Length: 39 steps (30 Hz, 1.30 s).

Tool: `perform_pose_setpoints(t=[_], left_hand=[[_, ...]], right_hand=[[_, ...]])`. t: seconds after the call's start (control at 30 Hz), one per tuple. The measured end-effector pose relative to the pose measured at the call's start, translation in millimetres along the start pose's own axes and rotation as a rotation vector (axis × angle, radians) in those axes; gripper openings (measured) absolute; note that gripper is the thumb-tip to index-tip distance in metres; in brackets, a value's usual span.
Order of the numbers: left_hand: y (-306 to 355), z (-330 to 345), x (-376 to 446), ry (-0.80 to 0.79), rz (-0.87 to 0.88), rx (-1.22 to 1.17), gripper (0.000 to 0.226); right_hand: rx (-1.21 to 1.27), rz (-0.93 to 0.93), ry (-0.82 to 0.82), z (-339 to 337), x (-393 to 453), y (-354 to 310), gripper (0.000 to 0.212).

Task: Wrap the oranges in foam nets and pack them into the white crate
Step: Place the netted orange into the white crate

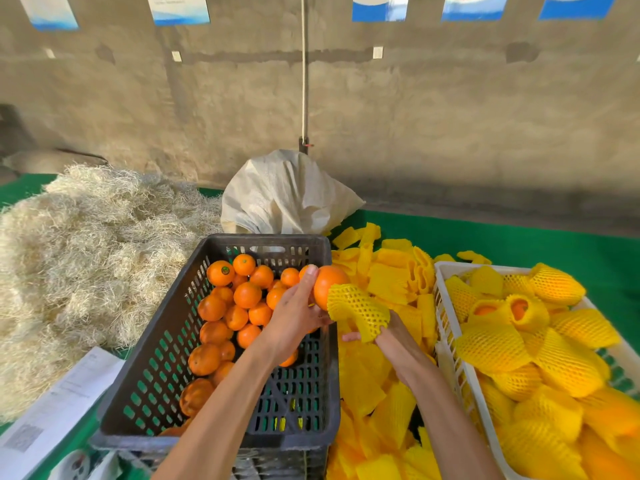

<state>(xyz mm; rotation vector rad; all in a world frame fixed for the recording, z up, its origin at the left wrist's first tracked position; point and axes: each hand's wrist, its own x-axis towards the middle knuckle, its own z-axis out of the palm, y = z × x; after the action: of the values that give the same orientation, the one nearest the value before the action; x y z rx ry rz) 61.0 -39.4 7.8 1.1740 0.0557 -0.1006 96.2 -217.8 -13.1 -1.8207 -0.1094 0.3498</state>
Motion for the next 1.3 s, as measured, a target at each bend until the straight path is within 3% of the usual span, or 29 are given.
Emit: perform_pose_setpoints(t=[0.07,0.17,0.2,0.27,0.4,0.53,0.8,0.9,1.0,1.1,1.2,1.3], left_hand=[[-1.5,1.3,-3.9,-0.049,-0.008,-0.008,0.065],[-6.2,10.6,-9.1,-0.100,0.014,-0.096,0.062],[-8.9,14.0,-10.3,-0.101,0.025,-0.115,0.062],[-13.8,20.5,-11.2,-0.047,0.050,-0.146,0.066],[-18.1,26.0,-14.5,0.112,0.077,-0.096,0.073],[-25.3,21.5,-21.3,0.055,0.061,0.014,0.063],[-8.8,10.6,-30.3,-0.139,0.074,0.310,0.061],[0.5,16.7,-30.5,-0.191,0.014,0.338,0.056],[-2.7,12.8,-30.2,-0.292,-0.084,0.338,0.071],[-12.2,8.0,-30.9,-0.389,-0.052,0.405,0.063],[-15.0,25.0,-29.4,-0.279,-0.096,0.231,0.054],[-15.0,38.4,-18.3,-0.141,-0.121,0.069,0.061]], right_hand=[[0.132,-0.023,0.031,1.3,-5.4,5.4,0.039],[0.287,0.044,0.104,8.2,-15.0,4.4,0.021],[0.342,0.056,0.096,11.3,-17.7,4.0,0.028],[0.414,0.026,0.060,15.9,-23.5,0.9,0.039],[0.489,0.032,0.004,17.5,-31.7,-4.9,0.027],[0.656,0.031,0.103,8.2,-36.4,-7.5,0.028],[0.522,-0.020,-0.053,-5.6,-41.1,-24.1,0.013],[0.507,0.019,-0.038,-7.4,-38.4,-27.9,0.020],[0.519,0.066,-0.052,-10.6,-36.0,-32.6,0.020],[0.488,0.137,-0.082,-17.6,-34.1,-28.3,0.027],[0.561,0.168,-0.055,-28.5,-36.3,-20.5,0.030],[0.468,0.034,0.054,-42.6,-44.6,-14.5,0.028]])
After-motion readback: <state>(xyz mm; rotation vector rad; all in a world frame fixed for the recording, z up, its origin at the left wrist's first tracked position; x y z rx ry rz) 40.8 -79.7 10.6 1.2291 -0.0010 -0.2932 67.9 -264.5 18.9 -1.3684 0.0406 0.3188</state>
